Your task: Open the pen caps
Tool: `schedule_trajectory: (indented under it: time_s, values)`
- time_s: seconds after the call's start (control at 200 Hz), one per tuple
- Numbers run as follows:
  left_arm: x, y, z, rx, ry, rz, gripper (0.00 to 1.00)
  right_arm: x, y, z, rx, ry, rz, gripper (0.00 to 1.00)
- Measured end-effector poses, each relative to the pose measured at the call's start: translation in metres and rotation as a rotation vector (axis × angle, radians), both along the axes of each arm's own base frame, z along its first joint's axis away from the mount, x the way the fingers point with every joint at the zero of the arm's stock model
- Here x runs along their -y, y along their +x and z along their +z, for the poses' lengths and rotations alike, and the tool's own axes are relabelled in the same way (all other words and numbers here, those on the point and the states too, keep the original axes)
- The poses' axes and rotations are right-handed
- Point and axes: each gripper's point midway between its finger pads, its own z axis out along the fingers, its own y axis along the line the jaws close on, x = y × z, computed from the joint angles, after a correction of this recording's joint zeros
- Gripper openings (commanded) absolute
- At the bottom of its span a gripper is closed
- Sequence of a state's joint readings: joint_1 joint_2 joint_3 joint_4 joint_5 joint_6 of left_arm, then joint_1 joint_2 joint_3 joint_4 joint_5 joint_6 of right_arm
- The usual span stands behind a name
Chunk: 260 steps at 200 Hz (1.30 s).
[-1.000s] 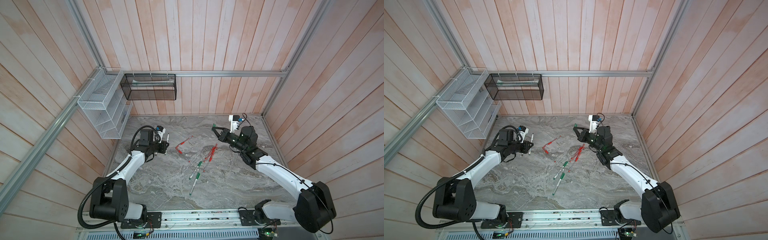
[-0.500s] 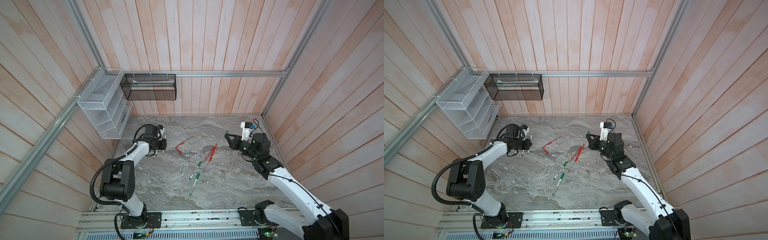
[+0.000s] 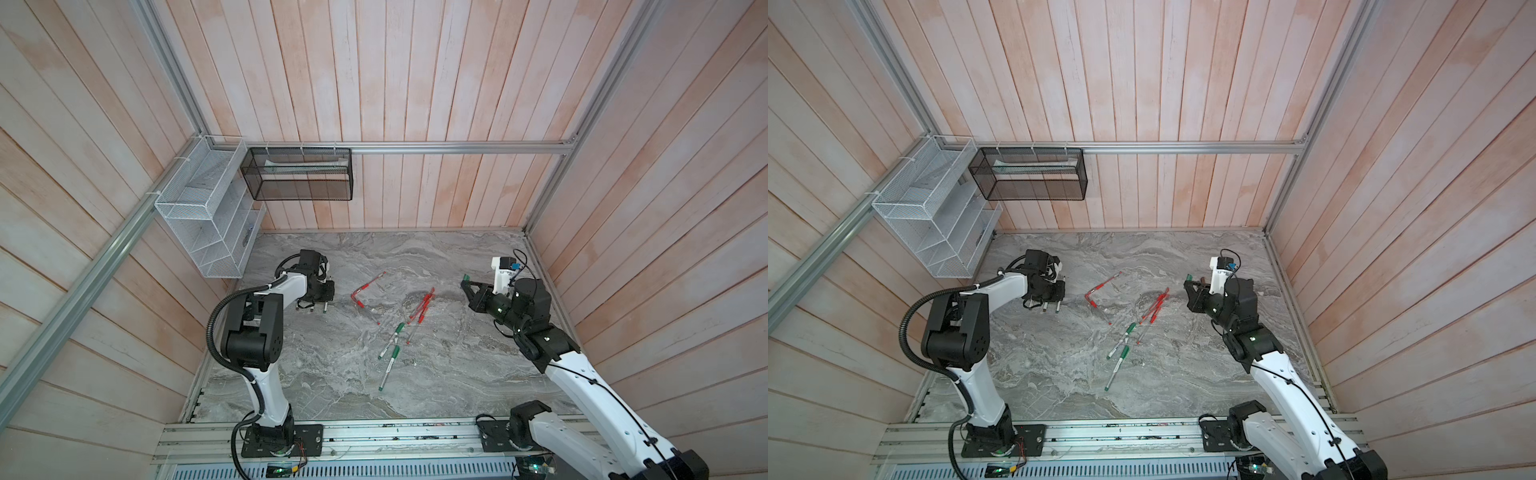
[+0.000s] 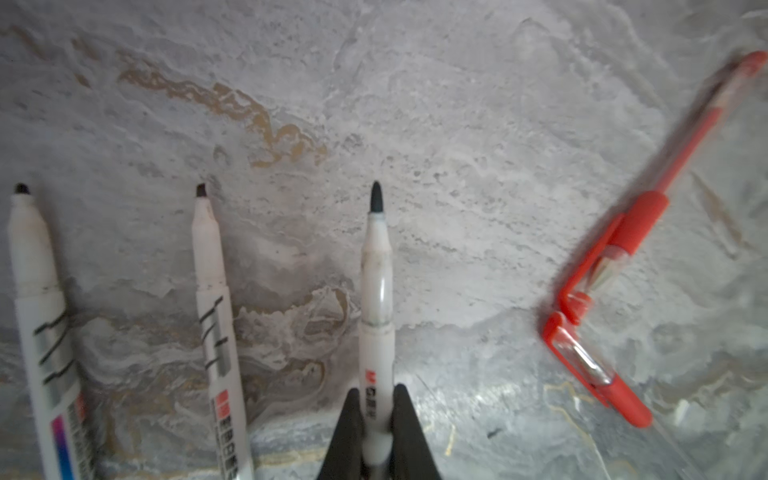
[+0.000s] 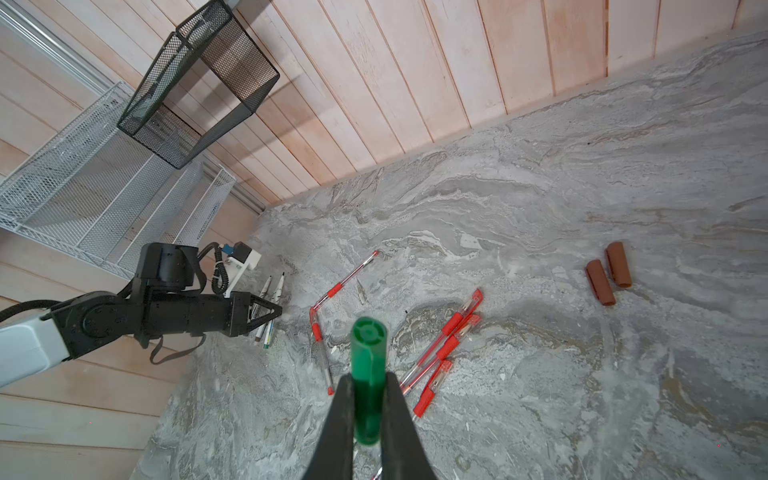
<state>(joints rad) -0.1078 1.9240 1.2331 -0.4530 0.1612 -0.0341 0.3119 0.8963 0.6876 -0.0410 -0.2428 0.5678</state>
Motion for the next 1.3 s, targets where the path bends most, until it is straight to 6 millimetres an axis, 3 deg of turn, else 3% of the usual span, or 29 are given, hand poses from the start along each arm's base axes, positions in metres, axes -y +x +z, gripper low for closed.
schedule_trajectory:
  time_s: [0.25,0.655,1.155,1.3]
  values:
    - [-0.010,0.006,-0.005,-0.008,0.037,0.029,0.03,0.005,-0.007,-0.013,-0.029,-0.009,-0.009,0.00]
    - [-0.013,0.010,-0.006,-0.006,0.050,0.046,0.21,0.009,-0.011,-0.008,-0.014,-0.005,-0.017,0.00]
    - [-0.015,0.010,-0.006,-0.006,0.043,0.059,0.24,0.017,-0.014,-0.008,-0.008,-0.026,-0.034,0.00]
    - [-0.014,0.010,-0.004,-0.006,0.036,0.057,0.32,0.023,-0.010,-0.012,-0.034,-0.044,-0.050,0.00]
